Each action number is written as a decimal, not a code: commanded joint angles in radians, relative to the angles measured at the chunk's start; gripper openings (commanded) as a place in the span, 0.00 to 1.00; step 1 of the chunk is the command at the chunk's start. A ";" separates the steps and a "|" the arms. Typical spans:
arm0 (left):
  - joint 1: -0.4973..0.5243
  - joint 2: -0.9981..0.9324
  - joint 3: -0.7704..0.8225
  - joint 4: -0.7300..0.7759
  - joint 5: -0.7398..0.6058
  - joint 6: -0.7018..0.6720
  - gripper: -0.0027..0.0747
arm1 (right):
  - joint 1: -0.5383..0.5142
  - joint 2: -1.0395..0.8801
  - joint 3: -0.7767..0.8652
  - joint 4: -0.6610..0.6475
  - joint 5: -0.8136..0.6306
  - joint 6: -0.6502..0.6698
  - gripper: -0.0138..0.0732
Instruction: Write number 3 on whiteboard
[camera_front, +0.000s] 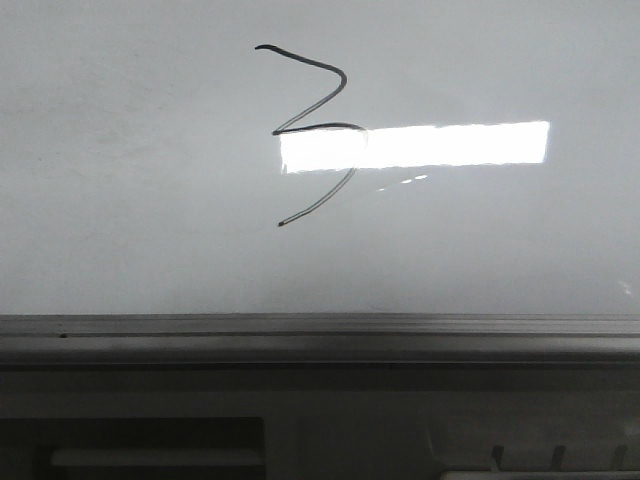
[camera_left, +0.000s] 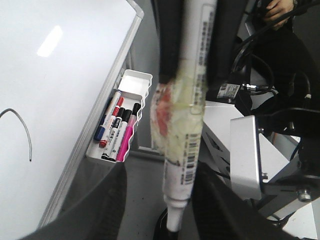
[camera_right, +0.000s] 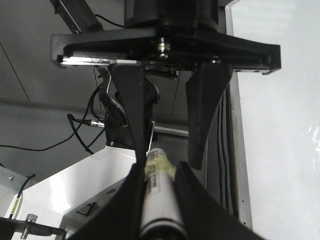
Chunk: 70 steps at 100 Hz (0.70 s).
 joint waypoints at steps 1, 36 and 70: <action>-0.006 0.006 -0.034 -0.036 -0.043 -0.012 0.44 | -0.001 -0.015 -0.030 0.053 -0.056 -0.012 0.11; -0.006 0.040 -0.034 -0.046 -0.039 -0.012 0.08 | -0.001 -0.015 -0.030 0.053 -0.071 -0.012 0.11; -0.006 0.058 -0.034 -0.109 -0.085 0.014 0.01 | -0.001 -0.015 -0.030 0.053 -0.071 -0.003 0.38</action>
